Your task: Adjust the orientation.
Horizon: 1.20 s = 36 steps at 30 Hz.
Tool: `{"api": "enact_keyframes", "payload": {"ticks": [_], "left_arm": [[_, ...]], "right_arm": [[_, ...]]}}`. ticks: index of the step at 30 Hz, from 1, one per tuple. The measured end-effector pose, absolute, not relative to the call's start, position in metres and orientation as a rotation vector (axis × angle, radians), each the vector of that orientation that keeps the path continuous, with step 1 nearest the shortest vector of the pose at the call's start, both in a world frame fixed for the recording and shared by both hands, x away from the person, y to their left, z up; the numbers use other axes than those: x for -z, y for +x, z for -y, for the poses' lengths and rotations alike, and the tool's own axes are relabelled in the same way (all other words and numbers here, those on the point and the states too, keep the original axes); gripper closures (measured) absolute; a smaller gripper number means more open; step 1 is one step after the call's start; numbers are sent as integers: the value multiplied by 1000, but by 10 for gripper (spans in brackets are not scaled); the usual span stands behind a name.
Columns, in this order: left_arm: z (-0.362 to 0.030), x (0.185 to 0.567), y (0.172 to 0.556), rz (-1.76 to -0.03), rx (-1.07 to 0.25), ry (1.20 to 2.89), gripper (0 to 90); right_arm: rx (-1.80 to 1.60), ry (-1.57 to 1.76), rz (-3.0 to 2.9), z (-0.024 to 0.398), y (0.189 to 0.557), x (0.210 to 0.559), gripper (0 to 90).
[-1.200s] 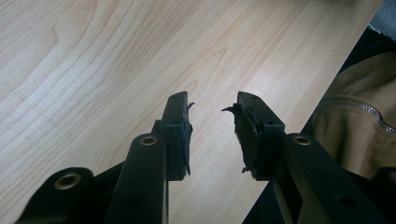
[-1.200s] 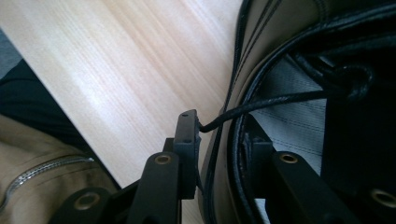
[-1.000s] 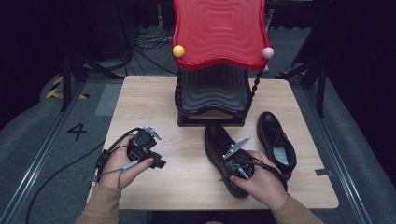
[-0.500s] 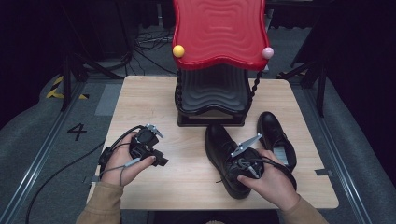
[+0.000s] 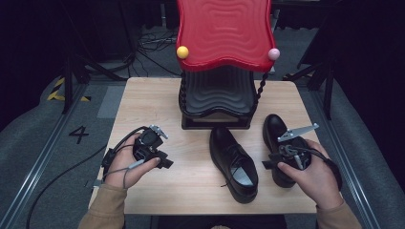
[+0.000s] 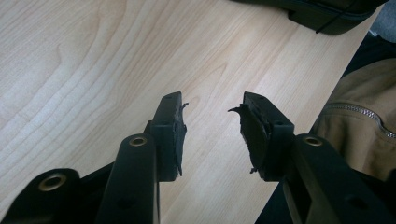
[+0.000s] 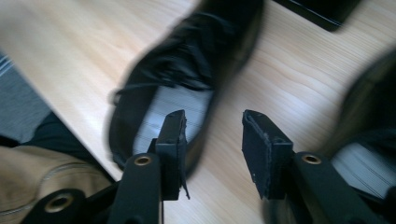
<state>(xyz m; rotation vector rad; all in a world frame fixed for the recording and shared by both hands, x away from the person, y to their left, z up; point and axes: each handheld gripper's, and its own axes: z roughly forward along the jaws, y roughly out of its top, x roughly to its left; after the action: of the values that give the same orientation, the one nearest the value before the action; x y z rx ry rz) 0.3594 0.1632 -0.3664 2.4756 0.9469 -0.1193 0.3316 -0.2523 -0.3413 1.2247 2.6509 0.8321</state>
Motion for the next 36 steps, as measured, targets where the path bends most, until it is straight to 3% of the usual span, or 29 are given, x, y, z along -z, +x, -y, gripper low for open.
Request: {"api": "enact_keyframes", "payload": {"ticks": [11, 26, 29, 31, 36], "left_arm": [[-165, 369, 359, -979, 139, 2486, 576], [-169, 371, 358, -991, 137, 2480, 554], [-169, 371, 357, -994, 137, 2481, 554], [-170, 371, 357, -1002, 139, 2479, 554], [-170, 371, 357, -1000, 136, 2477, 557]], "right_arm": [[-656, 1489, -2612, 294, 347, 351, 551], [-534, 1536, -2651, 291, 376, 398, 525], [-539, 1551, -2666, 288, 381, 407, 564], [-521, 1572, -2684, 287, 385, 414, 663], [-506, 1604, -2650, 288, 384, 413, 760]]}}
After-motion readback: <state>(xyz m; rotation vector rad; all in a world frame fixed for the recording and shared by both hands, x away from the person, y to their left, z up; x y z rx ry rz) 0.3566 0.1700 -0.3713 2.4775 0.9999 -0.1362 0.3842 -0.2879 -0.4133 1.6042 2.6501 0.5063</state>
